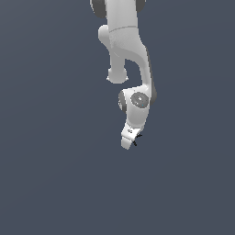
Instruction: Pick up the object and move it to a goal position.
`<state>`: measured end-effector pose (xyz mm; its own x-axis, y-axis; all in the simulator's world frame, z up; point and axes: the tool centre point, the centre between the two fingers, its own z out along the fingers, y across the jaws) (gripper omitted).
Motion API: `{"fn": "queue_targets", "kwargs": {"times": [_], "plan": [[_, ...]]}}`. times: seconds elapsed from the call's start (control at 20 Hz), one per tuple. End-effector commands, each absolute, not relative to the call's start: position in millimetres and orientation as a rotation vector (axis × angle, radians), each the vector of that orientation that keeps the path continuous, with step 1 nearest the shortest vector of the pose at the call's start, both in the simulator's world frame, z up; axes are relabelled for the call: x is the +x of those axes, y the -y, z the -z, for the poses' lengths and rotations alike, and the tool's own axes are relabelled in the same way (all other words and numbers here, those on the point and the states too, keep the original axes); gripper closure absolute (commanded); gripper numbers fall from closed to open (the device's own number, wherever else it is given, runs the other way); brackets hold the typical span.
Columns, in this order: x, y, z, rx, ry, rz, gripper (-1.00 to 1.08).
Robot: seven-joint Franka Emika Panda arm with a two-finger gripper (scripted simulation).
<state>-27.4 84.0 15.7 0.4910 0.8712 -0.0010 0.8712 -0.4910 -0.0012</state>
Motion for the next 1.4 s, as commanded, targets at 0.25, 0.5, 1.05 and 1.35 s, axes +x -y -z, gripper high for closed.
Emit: {"fn": "queue_targets", "kwargs": {"times": [0.25, 0.5, 1.05, 1.35], "plan": [[-26.6, -84.0, -13.5, -2.713, 1.585, 0.000, 1.08], [-26.6, -84.0, -13.5, -2.713, 1.585, 0.000, 1.08], [-13.0, -89.5, -39.3, -2.712, 1.585, 0.000, 1.08], [7.9, -98.1, -77.7, -2.711, 1.585, 0.001, 1.08]]}}
